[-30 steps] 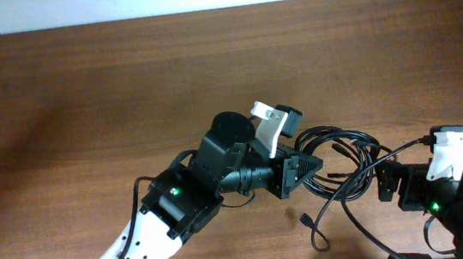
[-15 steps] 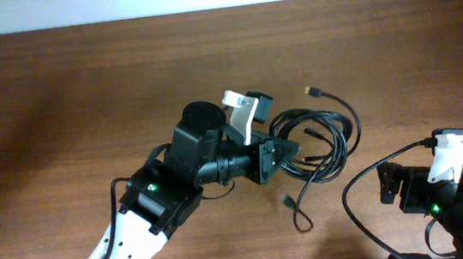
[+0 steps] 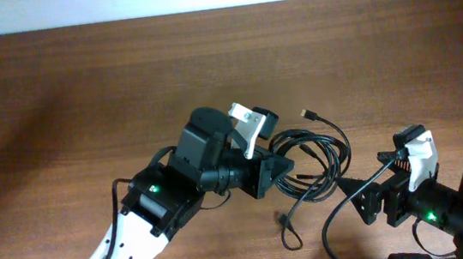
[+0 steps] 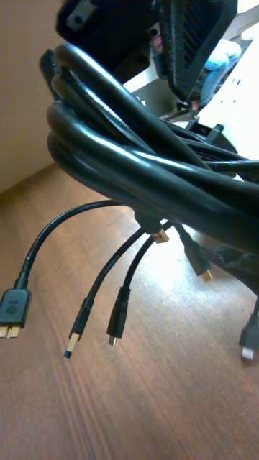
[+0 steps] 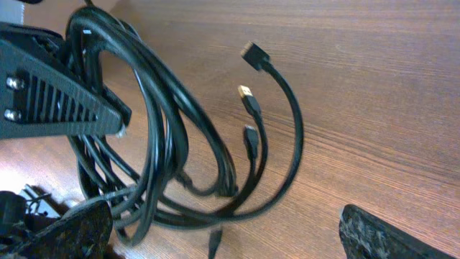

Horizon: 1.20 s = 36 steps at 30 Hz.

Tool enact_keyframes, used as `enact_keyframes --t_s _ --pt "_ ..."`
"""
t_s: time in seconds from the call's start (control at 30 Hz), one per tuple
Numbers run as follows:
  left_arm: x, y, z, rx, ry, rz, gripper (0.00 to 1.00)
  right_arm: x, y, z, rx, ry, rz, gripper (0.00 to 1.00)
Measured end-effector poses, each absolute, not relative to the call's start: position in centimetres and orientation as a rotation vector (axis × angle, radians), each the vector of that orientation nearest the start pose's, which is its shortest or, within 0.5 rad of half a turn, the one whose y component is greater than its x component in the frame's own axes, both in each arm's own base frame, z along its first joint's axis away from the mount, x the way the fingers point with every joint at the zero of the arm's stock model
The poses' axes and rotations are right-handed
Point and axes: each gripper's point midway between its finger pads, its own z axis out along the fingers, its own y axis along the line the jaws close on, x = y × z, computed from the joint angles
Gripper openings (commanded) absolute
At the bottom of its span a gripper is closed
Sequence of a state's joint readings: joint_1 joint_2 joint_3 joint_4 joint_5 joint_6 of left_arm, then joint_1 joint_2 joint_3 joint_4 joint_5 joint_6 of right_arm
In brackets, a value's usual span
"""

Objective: Untangle cables

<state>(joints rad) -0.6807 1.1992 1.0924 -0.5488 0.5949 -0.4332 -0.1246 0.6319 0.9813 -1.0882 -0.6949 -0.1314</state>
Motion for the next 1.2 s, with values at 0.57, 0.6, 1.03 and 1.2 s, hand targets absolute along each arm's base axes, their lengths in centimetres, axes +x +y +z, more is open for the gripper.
enact_keyframes --t_s 0.57,0.6,1.03,1.2 --pt "20.2 -28.4 23.9 0.885 2.273 -1.005 0.0 18.6 7.4 26.4 -0.304 2.196 0.551 0.99" --pt "20.2 -28.4 23.9 0.903 2.262 -0.997 0.0 18.7 7.3 26.3 -0.301 2.198 0.543 0.99" --pt "20.6 -29.1 24.4 0.703 2.333 -1.055 0.0 18.8 7.0 26.3 -0.292 2.201 0.519 0.99" --pt "19.5 -30.0 24.1 0.725 2.336 -1.011 0.0 19.1 6.3 26.0 -0.268 2.216 0.467 0.99"
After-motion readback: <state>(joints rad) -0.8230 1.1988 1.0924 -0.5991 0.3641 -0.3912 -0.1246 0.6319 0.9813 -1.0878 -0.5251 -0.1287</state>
